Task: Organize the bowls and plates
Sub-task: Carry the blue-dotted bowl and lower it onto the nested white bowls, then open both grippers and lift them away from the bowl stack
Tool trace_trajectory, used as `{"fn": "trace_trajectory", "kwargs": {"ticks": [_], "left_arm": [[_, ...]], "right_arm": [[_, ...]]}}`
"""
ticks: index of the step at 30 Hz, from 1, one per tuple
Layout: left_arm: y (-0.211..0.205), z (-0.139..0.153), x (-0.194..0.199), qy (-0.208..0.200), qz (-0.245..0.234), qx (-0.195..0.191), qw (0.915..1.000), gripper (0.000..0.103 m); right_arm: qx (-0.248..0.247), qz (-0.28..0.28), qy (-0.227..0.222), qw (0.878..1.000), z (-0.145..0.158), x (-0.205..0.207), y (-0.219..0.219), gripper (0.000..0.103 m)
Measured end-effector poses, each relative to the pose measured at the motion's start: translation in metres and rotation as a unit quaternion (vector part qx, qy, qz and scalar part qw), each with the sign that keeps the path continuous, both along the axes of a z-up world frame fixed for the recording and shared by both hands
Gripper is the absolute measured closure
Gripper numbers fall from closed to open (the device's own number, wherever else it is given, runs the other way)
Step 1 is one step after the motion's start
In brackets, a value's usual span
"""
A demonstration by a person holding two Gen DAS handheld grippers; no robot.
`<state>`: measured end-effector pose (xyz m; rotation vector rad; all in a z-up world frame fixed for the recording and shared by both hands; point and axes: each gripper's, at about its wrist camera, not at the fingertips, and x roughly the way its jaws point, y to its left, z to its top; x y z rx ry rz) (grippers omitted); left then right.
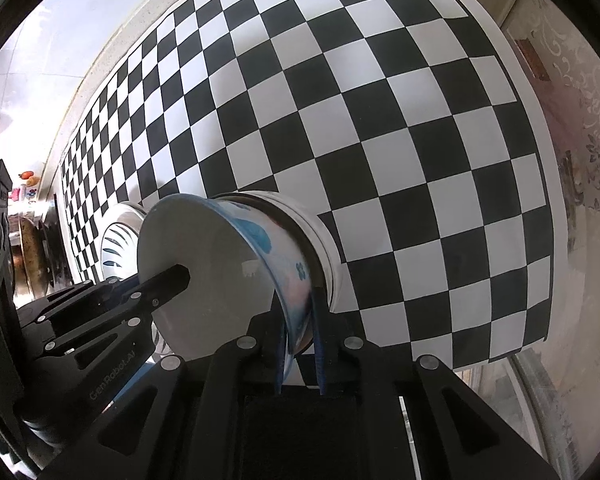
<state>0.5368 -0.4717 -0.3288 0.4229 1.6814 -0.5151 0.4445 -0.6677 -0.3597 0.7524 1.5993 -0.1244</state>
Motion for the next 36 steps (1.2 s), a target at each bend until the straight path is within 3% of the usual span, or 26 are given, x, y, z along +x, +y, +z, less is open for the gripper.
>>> {"fn": "trace_trajectory", "kwargs": {"ticks": [16,17,18,19,20,21,23,28,36], "left_arm": [[-0.003,0.01,-0.007,-0.015,0.005,-0.01,0.9998,0.086],[-0.003,0.01,-0.008,-0.017,0.003,-0.012,0.9998,0.084],[-0.003,0.011,-0.008,-0.022,0.003,-0.013,0.9997,0.083],[-0.003,0.012,-0.009,-0.026,0.004,-0.015,0.9995,0.082],[-0.002,0.014,-0.008,-0.03,0.003,-0.02,0.9993,0.078],[-0.001,0.016,-0.007,-0.044,0.001,-0.016,0.9989,0.073],[0.002,0.021,-0.003,-0.065,0.004,-0.012,0.9978,0.046],[0.014,0.029,0.003,-0.084,0.023,-0.025,0.9959,0.018],[0.022,0.065,-0.009,-0.097,0.018,-0.045,0.9941,0.016]], "right_arm": [[-0.012,0.011,0.0,1.0,0.005,-0.008,0.003,0.084],[-0.014,0.012,0.0,1.0,0.004,-0.009,0.003,0.081],[-0.019,0.016,-0.001,1.0,0.004,-0.009,0.005,0.066],[-0.024,0.018,-0.003,1.0,0.003,-0.009,0.007,0.04],[-0.032,0.02,-0.005,0.999,0.004,-0.009,0.007,0.029],[-0.043,0.022,-0.005,0.999,0.004,-0.009,0.007,0.025],[-0.066,0.025,-0.007,0.997,0.007,-0.012,0.006,0.025],[-0.095,0.026,-0.01,0.995,0.017,-0.016,0.002,0.015],[-0.142,0.023,-0.037,0.989,0.064,-0.029,0.006,0.015]]}}
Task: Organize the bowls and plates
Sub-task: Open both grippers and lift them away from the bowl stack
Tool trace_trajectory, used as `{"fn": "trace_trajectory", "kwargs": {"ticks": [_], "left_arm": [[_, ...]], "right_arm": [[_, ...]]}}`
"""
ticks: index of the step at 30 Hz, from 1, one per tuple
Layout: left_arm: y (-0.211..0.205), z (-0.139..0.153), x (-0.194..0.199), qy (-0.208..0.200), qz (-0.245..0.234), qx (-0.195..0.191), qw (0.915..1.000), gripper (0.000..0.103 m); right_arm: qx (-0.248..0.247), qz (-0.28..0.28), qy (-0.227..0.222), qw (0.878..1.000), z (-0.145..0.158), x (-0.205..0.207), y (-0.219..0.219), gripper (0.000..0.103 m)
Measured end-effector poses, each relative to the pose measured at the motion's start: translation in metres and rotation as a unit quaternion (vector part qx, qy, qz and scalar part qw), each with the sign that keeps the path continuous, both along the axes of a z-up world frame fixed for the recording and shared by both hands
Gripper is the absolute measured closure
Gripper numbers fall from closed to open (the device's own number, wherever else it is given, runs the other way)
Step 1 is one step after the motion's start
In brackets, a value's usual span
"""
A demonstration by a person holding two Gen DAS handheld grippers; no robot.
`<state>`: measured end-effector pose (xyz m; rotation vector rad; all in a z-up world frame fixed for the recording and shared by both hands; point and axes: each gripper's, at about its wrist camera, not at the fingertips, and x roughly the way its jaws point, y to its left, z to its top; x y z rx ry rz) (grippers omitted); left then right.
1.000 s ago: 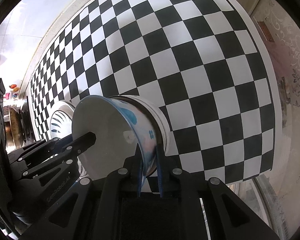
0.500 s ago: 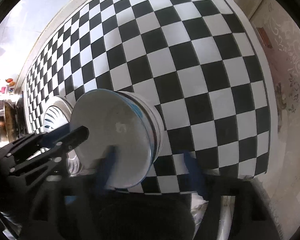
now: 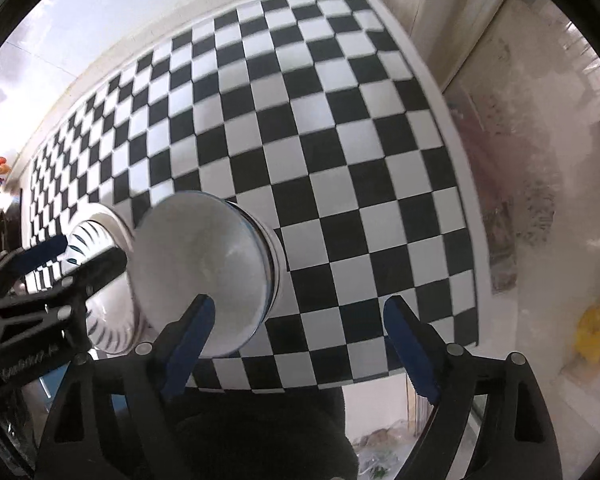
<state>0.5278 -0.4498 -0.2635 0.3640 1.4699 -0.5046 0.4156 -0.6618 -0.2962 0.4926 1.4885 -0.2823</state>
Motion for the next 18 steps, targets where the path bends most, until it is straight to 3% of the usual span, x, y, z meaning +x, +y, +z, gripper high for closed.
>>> {"fn": "trace_trajectory", "kwargs": {"ticks": [10,18], "left_arm": [[0.03,0.098,-0.038,-0.042,0.003,-0.034,0.9985,0.016],[0.04,0.147,-0.051,-0.075,-0.014,-0.039,0.9963,0.016]], "right_arm": [[-0.053,0.01,-0.082,0.995,0.115,-0.034,0.026,0.014],[-0.071,0.018,-0.105,0.992,0.163,-0.05,0.044,0.014]]}}
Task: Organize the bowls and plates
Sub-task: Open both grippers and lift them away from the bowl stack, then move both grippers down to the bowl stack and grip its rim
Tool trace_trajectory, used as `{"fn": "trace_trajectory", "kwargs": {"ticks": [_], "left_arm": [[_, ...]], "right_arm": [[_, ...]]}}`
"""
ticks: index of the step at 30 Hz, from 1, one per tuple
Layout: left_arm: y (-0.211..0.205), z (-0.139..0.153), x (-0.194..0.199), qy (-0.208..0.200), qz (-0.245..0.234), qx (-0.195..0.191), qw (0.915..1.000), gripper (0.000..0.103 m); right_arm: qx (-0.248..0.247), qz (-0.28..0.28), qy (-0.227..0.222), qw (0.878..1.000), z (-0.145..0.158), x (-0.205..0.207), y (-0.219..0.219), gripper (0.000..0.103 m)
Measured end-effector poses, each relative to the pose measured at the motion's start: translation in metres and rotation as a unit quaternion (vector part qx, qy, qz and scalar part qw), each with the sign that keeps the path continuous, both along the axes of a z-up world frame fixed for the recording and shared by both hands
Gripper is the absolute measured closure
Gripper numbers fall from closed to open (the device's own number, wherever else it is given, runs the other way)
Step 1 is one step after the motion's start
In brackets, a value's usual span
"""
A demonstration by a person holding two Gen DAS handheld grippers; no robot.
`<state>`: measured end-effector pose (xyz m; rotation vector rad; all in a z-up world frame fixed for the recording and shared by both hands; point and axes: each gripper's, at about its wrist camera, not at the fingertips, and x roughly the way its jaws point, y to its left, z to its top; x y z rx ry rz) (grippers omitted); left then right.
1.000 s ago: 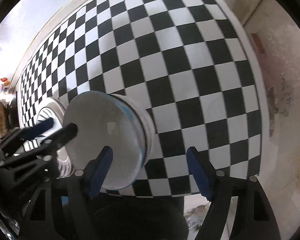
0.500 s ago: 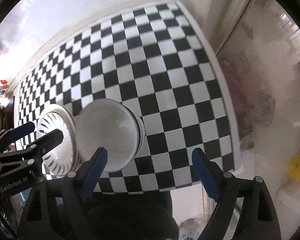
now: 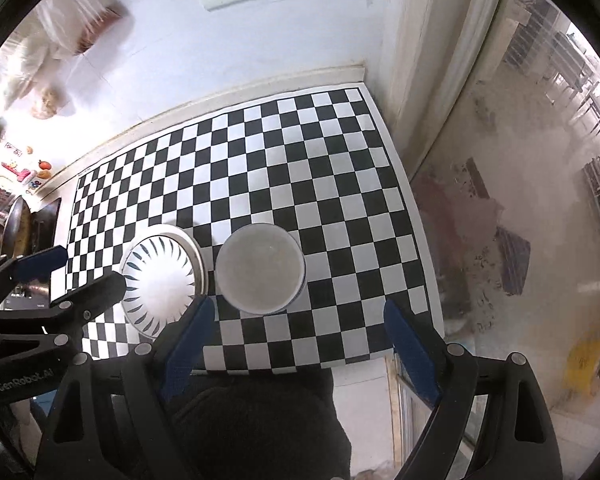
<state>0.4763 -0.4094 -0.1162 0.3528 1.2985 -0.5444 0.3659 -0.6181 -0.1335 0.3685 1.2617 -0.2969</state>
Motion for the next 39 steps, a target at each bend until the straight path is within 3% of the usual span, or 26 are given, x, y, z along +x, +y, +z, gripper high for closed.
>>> {"fn": "trace_trajectory", "kwargs": {"ticks": [11,17,18,20,21,23,25,31,39], "left_arm": [[0.011,0.013,-0.015,-0.01,-0.008,0.007,0.9999,0.016],[0.01,0.007,-0.011,-0.009,-0.006,-0.015,0.9998,0.016],[0.009,0.006,-0.011,-0.022,-0.009,-0.022,0.9995,0.019],[0.003,-0.001,-0.01,-0.047,-0.024,-0.017,0.9985,0.043],[0.001,-0.007,-0.008,-0.045,-0.026,-0.014,0.9985,0.048],[-0.003,-0.025,0.001,-0.026,-0.022,-0.008,0.9994,0.064],[-0.005,-0.042,0.008,-0.009,-0.016,-0.001,0.9998,0.07],[-0.01,-0.089,0.029,0.039,0.003,0.009,0.9992,0.07],[-0.021,-0.142,0.044,0.109,0.015,0.007,0.9939,0.07]], "right_arm": [[-0.012,-0.008,-0.001,1.0,0.025,-0.017,0.005,0.014],[-0.002,-0.015,-0.002,1.0,0.012,-0.014,0.0,0.014],[-0.002,-0.016,0.0,1.0,0.008,-0.013,-0.001,0.014],[-0.004,-0.021,0.003,1.0,-0.006,-0.01,-0.003,0.014],[-0.005,-0.025,0.006,1.0,-0.013,-0.008,-0.004,0.014],[-0.003,-0.024,0.013,1.0,-0.031,-0.004,-0.006,0.018],[0.004,-0.022,0.021,1.0,-0.046,0.001,-0.009,0.035],[0.027,-0.032,0.034,0.999,-0.089,0.015,-0.026,0.041],[0.077,-0.049,0.043,0.995,-0.135,0.03,-0.047,0.041]]}}
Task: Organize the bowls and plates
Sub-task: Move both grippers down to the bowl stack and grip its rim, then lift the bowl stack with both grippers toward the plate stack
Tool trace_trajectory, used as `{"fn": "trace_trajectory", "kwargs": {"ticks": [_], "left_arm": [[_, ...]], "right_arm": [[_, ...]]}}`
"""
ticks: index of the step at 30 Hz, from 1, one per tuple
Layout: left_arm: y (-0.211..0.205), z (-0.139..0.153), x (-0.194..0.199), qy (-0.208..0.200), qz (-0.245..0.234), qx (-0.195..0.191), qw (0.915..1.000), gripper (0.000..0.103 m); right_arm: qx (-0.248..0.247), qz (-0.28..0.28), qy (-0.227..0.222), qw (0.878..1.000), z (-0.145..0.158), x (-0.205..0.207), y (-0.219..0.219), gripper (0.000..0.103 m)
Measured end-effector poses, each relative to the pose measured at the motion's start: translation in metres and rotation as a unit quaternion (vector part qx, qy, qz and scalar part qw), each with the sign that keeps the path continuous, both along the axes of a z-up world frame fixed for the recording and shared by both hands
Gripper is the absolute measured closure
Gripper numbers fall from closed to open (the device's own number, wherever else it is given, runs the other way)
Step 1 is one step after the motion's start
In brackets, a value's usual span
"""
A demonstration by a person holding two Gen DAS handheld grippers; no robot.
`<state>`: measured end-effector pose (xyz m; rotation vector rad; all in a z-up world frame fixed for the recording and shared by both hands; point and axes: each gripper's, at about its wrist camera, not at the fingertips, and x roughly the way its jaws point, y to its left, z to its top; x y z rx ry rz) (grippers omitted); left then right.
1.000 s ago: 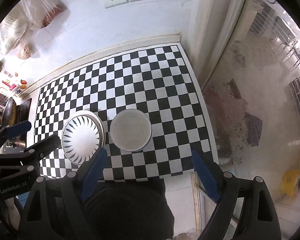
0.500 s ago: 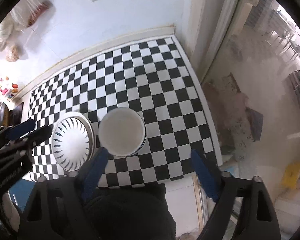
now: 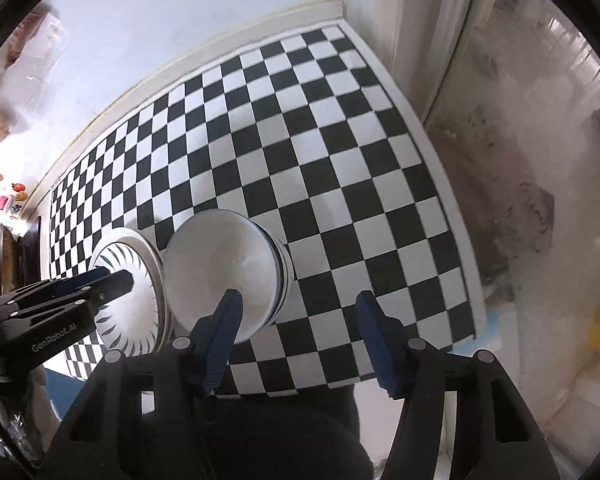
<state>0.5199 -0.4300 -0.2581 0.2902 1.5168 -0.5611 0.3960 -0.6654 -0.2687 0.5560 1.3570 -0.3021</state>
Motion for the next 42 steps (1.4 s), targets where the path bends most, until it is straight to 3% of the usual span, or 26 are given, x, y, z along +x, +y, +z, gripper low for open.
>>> {"fn": "trace_trajectory", "kwargs": {"ticks": [5,8,14,25,33,42], "left_arm": [[-0.014,-0.023,0.012,0.047,0.003,-0.016,0.9988,0.07],[-0.023,-0.036,0.017,0.057,-0.002,-0.006,0.9983,0.07],[-0.033,-0.063,0.019,0.084,-0.015,0.012,0.9963,0.07],[-0.047,-0.112,0.021,0.152,-0.014,0.009,0.9882,0.067],[-0.049,-0.125,0.029,0.189,-0.01,-0.02,0.9818,0.062],[-0.052,-0.131,0.033,0.203,-0.008,-0.045,0.9782,0.055]], "right_arm": [[0.056,-0.009,0.007,0.998,-0.034,0.007,-0.007,0.041],[0.079,-0.014,0.02,0.997,-0.057,0.011,-0.009,0.041],[0.111,-0.03,0.038,0.993,-0.093,0.014,-0.011,0.041],[0.149,-0.017,0.058,0.987,-0.138,0.025,-0.004,0.041],[0.194,-0.017,0.06,0.979,-0.166,0.027,0.004,0.041],[0.247,-0.029,0.054,0.967,-0.197,0.031,0.011,0.038]]}}
